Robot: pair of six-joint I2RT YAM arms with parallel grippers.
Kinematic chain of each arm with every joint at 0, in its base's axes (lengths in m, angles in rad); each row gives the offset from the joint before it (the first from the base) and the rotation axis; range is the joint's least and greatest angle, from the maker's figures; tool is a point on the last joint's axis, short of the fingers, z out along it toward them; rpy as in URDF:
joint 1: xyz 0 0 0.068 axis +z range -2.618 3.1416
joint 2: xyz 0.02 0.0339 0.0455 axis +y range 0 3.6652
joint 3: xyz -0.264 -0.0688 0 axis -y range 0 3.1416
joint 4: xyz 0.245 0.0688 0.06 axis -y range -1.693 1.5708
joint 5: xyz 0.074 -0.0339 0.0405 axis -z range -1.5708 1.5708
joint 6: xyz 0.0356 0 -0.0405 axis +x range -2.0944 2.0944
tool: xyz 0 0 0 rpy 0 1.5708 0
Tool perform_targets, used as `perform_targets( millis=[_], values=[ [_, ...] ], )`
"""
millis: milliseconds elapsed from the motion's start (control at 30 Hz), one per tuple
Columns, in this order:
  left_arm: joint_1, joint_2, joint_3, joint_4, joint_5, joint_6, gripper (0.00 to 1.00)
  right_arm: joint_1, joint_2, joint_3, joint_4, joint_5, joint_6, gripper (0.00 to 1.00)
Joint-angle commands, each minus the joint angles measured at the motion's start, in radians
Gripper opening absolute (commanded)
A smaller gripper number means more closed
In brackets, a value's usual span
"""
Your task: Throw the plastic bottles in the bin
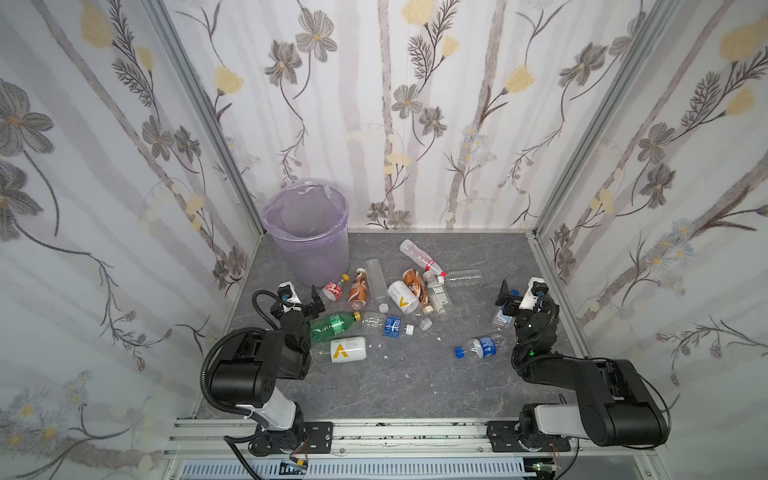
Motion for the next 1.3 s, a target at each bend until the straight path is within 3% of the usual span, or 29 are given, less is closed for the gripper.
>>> perform_targets(
  millis=[0, 533, 633, 900, 1000, 1100, 1167, 1267],
  values=[
    [0.001, 0.001, 0.005, 0.011, -0.002, 0.003, 1.0, 0.0, -0.002, 0.007, 0.005, -0.011, -0.003, 1.0],
    [-0.006, -0.043, -0.012, 0.01, -0.018, 0.005, 1.0, 0.001, -0.003, 0.004, 0.01, -0.008, -0.004, 1.0],
    [-0.026, -0.087, -0.027, 0.007, -0.044, 0.028, 1.0, 0.008, -0.011, -0.004, 0.028, 0.053, 0.004, 1.0],
    [-0.136, -0.27, -0.085, -0.001, -0.244, 0.098, 1.0, 0.013, -0.214, 0.007, -0.192, 0.258, 0.066, 1.0],
    [-0.176, -0.326, -0.102, -0.003, -0.347, 0.102, 1.0, 0.012, -0.319, 0.078, -0.439, 0.331, 0.147, 1.0],
    [-0.225, -0.413, -0.122, -0.005, -0.441, 0.094, 1.0, 0.012, -0.393, 0.15, -0.644, 0.38, 0.309, 1.0],
    [-0.271, -0.467, -0.126, -0.006, -0.513, 0.104, 1.0, 0.005, -0.433, 0.186, -0.754, 0.363, 0.398, 1.0],
    [-0.339, -0.554, -0.117, -0.021, -0.492, 0.088, 1.0, -0.005, -0.467, 0.211, -0.819, 0.231, 0.384, 1.0]
  ],
)
